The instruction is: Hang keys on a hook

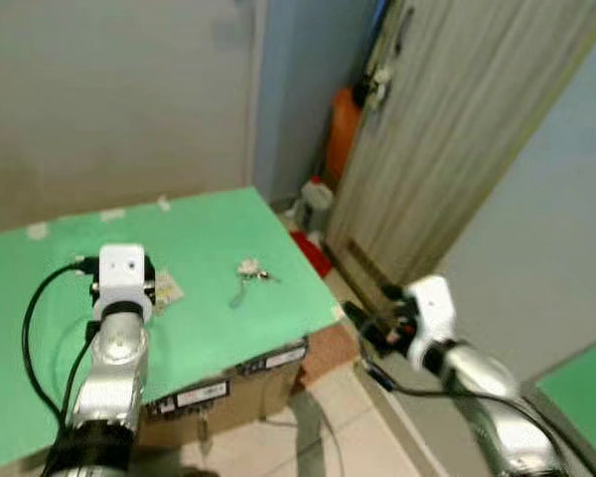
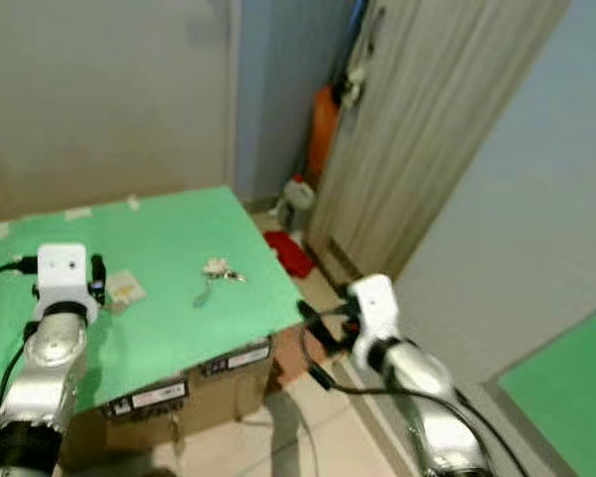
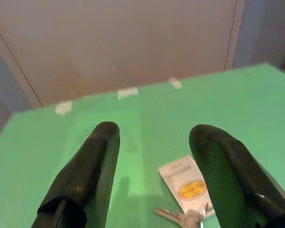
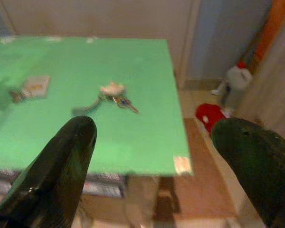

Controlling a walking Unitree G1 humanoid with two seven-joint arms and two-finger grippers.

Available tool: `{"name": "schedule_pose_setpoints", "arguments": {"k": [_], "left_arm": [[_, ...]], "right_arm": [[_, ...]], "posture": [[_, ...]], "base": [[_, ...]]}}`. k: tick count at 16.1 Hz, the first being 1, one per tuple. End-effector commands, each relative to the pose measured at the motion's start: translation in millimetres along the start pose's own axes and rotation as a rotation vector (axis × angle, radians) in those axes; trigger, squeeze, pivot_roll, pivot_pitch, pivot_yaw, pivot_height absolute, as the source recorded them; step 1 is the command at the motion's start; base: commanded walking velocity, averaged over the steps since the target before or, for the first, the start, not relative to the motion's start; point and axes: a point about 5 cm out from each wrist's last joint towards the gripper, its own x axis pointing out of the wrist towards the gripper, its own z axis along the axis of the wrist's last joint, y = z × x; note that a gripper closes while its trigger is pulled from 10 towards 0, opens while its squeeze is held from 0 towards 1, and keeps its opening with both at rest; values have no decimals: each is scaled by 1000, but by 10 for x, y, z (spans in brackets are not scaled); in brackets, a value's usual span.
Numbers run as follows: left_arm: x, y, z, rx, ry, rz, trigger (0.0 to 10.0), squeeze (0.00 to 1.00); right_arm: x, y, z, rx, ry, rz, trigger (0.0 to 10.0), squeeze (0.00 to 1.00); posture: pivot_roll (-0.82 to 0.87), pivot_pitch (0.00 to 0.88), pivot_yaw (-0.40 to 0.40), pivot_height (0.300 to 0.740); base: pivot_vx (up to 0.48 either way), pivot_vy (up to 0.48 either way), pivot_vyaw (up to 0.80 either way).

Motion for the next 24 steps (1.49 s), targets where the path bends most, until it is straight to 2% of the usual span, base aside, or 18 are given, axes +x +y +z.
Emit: {"name": "schedule_pose_setpoints", "arguments": {"k": [1,4,5,6,10,12,14,18,24], "left_arm": [[20,-40,-18,13,6,4,10000,0],[83,-151,-160,-25,85,-6,10000,0],[70,-215,-209,10,93,-1,10000,0],[57,-247,-251,41,100,3,10000,0],[40,-272,-353,72,142,45,10000,0],[31,-284,-360,79,134,57,10000,0],[43,-283,-292,102,79,83,10000,0],[52,-243,-275,121,55,100,10000,0],[19,-209,-348,91,89,150,10000,0]], "right_arm": [[-96,-102,45,-3,-1,-27,10000,0],[-433,-162,21,-29,54,-43,10000,0],[-532,-179,32,-35,71,-58,10000,0],[-605,-195,51,-37,81,-71,10000,0],[-807,-194,60,-45,129,-81,10000,0],[-845,-193,52,-39,143,-85,10000,0],[-803,-159,46,-27,146,-80,10000,0],[-785,-127,41,-18,155,-69,10000,0],[-792,-144,18,-18,176,-64,10000,0]], "posture": [[21,59,-174,740],[-66,93,-194,740],[-87,104,-193,740],[-105,119,-194,740],[-153,147,-215,740],[-145,146,-214,740],[-128,143,-211,740],[-118,148,-214,740],[-111,144,-225,740]], "base": [[0,0,0],[0,0,0],[0,0,0],[0,0,0],[0,0,0],[0,0,0],[0,0,0],[0,0,0],[0,0,0]]}}
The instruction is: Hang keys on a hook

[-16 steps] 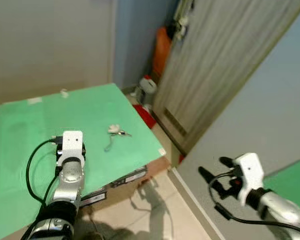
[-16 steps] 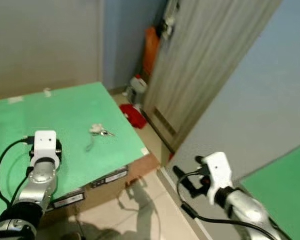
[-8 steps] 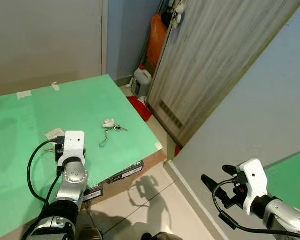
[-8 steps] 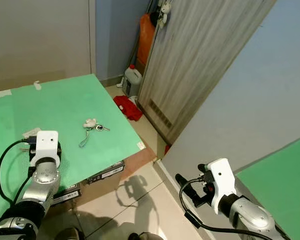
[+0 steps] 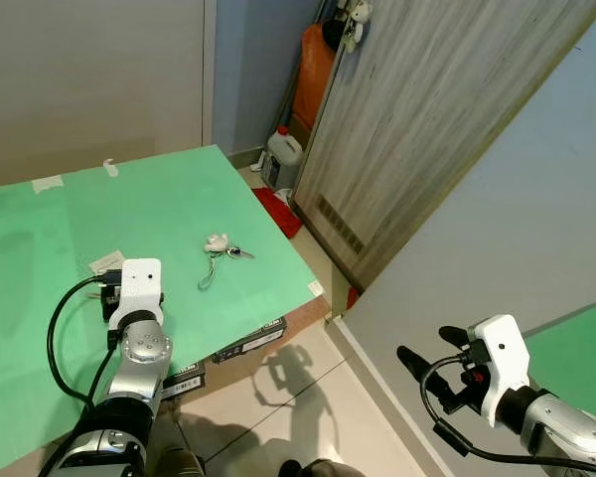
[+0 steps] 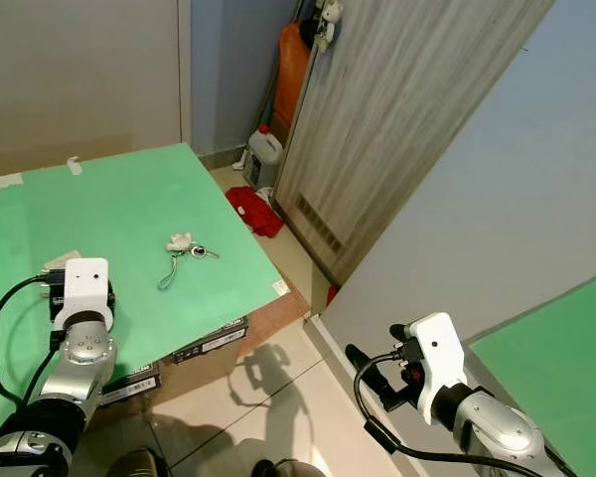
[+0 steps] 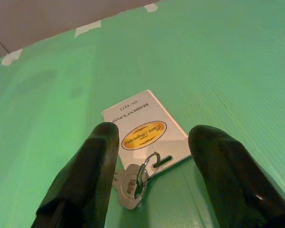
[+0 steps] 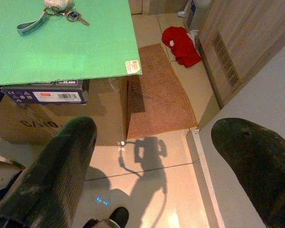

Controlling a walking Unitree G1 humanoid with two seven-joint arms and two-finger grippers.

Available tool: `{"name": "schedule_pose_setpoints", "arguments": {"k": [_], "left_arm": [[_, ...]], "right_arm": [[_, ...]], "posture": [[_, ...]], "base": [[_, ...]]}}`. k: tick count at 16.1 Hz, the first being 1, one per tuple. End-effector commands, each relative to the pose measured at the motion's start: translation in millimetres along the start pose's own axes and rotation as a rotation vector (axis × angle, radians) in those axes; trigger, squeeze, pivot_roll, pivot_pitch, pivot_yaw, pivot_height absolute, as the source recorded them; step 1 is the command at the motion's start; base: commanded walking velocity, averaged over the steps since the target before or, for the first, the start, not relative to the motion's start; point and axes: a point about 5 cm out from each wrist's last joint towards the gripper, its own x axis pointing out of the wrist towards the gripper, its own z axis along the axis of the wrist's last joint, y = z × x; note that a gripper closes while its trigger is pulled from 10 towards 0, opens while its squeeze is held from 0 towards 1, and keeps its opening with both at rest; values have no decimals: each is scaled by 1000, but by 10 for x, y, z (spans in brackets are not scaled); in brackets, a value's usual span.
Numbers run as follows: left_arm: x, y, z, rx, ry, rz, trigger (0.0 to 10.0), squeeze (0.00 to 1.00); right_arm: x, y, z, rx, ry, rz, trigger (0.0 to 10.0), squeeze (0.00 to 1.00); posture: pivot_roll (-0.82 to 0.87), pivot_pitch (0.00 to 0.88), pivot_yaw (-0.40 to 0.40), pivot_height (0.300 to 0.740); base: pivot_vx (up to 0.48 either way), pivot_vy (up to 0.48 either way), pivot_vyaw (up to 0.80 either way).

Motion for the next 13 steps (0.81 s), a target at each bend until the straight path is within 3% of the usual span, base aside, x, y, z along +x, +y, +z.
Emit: {"name": "schedule_pose_setpoints", "arguments": {"k": [1,10,11,12,13], "left_arm": [[-55,-52,-80,-21,35,9,10000,0],[-56,-100,-123,-47,78,-7,10000,0],[-54,-101,-121,-49,77,-10,9490,0],[-46,-102,-112,-50,73,-14,3608,0],[-36,-101,-99,-51,67,-21,0,0]], "right_arm": [[-23,-58,-5,-6,22,-14,10000,0],[15,-78,20,-19,18,-9,10000,0],[17,-79,19,-19,18,-9,10000,0],[21,-80,19,-19,18,-9,10000,0],[24,-79,19,-19,17,-9,10000,0]], "posture": [[-109,141,-224,740],[-108,117,-221,740],[-108,115,-221,740],[-107,114,-220,740],[-107,114,-220,740]], "base": [[0,0,0],[0,0,0],[0,0,0],[0,0,0],[0,0,0]]}}
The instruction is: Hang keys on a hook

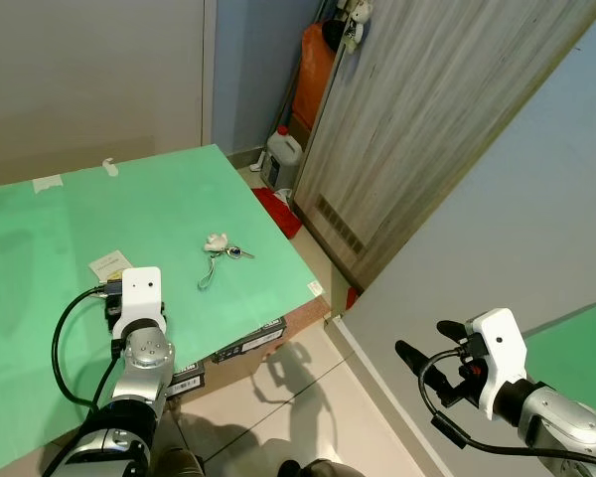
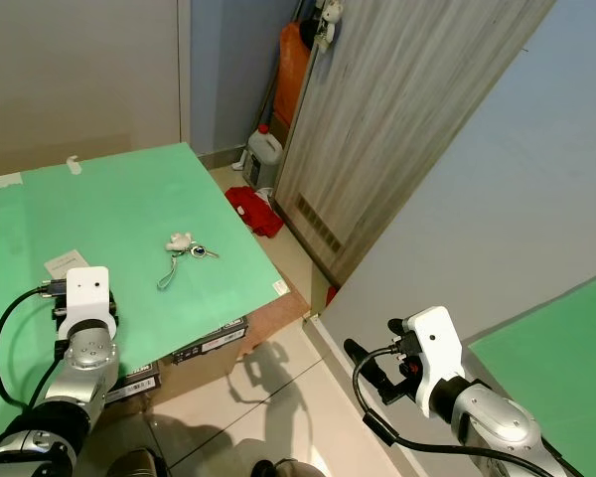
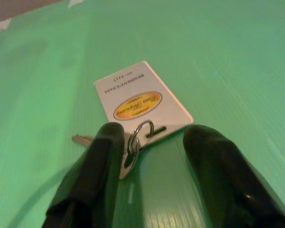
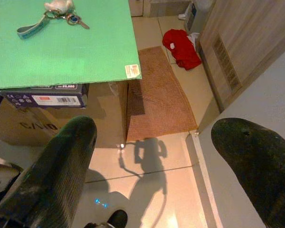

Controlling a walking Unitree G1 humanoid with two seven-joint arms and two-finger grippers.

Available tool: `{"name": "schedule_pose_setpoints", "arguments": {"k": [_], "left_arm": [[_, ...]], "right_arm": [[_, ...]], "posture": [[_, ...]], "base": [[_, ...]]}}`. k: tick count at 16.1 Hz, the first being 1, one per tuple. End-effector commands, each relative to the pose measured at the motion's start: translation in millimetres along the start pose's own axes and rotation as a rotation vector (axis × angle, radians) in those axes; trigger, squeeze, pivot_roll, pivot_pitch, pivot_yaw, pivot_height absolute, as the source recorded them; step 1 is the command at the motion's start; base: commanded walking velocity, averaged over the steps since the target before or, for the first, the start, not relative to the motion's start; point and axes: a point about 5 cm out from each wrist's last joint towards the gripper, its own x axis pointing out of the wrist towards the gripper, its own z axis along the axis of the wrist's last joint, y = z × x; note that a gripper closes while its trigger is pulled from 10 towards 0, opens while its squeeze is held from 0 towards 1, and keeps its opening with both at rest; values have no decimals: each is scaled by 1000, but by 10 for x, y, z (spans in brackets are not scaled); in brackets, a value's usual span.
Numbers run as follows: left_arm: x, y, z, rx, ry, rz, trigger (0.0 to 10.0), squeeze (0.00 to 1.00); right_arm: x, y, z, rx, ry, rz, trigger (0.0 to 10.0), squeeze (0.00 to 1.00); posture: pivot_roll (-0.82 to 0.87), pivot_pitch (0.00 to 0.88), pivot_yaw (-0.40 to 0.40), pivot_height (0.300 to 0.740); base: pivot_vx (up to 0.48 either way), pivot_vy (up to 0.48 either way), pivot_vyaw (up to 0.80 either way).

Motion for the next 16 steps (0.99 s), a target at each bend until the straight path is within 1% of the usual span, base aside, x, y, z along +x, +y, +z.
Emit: {"name": "schedule_pose_setpoints", "arguments": {"k": [1,3,5,8,11,14,15,16], "left_arm": [[-10,-56,11,-12,2,-22,0,0],[-6,-55,-4,-19,17,-32,0,0],[-9,-52,-47,-44,48,-34,0,0],[-15,-55,-67,-67,59,-37,0,0],[-12,-61,-6,-59,11,-44,0,0],[4,-71,106,-38,-53,-48,0,0],[-9,-88,181,-30,-104,-61,0,0],[-20,-93,209,-35,-123,-67,0,0]], "right_arm": [[-23,-46,-7,-16,19,-12,10000,0],[-18,-42,-10,-15,18,-12,10000,0],[-15,-41,-16,-14,20,-12,10000,0],[-13,-45,-21,-12,22,-12,10000,0],[-13,-44,-26,-14,24,-12,10000,0],[3,-37,-27,-14,23,-10,10000,0],[34,-36,-27,-13,19,-10,10000,0],[56,-34,-22,-11,13,-11,10000,0]], "posture": [[-106,113,-219,740],[-105,112,-216,740],[-105,116,-217,740],[-106,115,-217,740],[-104,115,-218,740],[-97,108,-214,740],[-91,100,-208,740],[-85,95,-205,740]], "base": [[0,0,0],[0,0,0],[0,0,0],[0,0,0],[0,0,0],[0,0,0],[0,0,0],[0,0,0]]}}
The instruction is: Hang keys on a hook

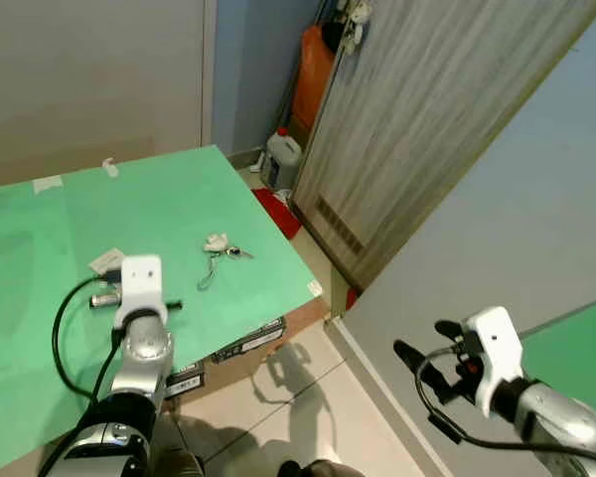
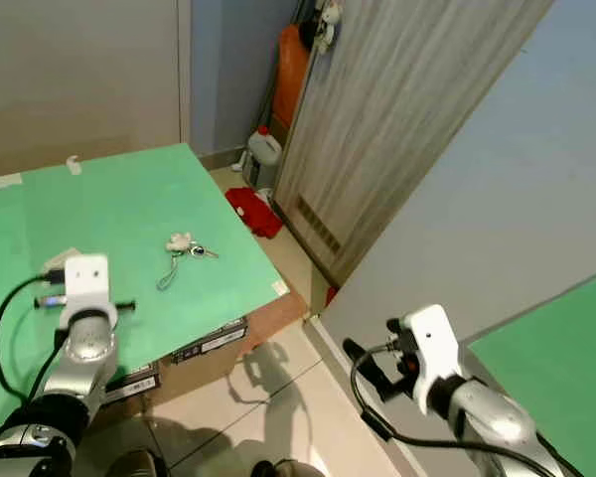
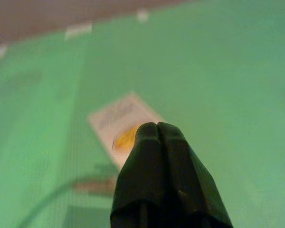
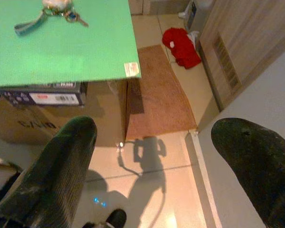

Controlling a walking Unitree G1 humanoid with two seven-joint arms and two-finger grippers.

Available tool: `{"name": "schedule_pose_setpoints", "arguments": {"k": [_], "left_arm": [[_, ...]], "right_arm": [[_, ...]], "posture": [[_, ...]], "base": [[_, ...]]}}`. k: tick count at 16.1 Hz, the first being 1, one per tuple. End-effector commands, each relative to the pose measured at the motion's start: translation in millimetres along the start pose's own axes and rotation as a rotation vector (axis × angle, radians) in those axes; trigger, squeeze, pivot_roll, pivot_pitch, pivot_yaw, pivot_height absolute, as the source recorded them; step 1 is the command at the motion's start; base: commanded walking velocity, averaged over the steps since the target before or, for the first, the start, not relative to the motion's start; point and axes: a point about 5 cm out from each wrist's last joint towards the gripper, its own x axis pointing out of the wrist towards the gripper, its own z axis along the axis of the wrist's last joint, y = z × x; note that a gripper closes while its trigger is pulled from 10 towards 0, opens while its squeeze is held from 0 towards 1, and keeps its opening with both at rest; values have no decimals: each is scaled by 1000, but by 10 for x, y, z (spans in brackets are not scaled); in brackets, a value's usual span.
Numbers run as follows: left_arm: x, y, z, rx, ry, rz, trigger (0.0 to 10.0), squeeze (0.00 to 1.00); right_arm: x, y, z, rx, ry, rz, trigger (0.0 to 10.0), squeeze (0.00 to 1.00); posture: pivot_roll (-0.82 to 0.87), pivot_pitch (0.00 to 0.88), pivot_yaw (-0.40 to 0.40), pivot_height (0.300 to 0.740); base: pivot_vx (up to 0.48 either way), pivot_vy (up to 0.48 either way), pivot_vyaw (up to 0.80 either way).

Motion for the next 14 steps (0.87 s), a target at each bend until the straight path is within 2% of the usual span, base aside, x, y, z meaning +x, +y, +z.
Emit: {"name": "schedule_pose_setpoints", "arguments": {"k": [1,2,5,6,7,10,14], "left_arm": [[-49,-72,16,0,-25,-35,0,0],[-55,-71,69,-4,-55,-45,0,0],[-47,-59,86,-1,-63,-49,0,0],[-42,-40,73,30,-52,-22,3137,0],[-37,-13,50,33,-45,-1,10000,1000],[-8,36,-2,41,-11,14,10000,1000],[-26,-29,-66,12,37,-30,10000,1000]], "right_arm": [[3,-24,-27,-5,9,-15,10000,0],[61,-8,-7,-1,-6,-11,10000,0],[181,24,13,5,-24,1,10000,0],[198,28,20,5,-26,5,10000,0],[208,25,21,2,-26,7,10000,0],[139,-19,-6,-10,-10,3,10000,0],[64,-68,-17,-19,-2,-16,10000,0]], "posture": [[-76,86,-201,740],[-64,81,-198,740],[-31,65,-195,740],[-27,67,-198,740],[-31,72,-204,740],[-54,79,-211,740],[-86,85,-203,740]], "base": [[0,0,0],[0,0,0],[0,0,0],[0,0,0],[0,0,0],[0,0,0],[0,0,0]]}}
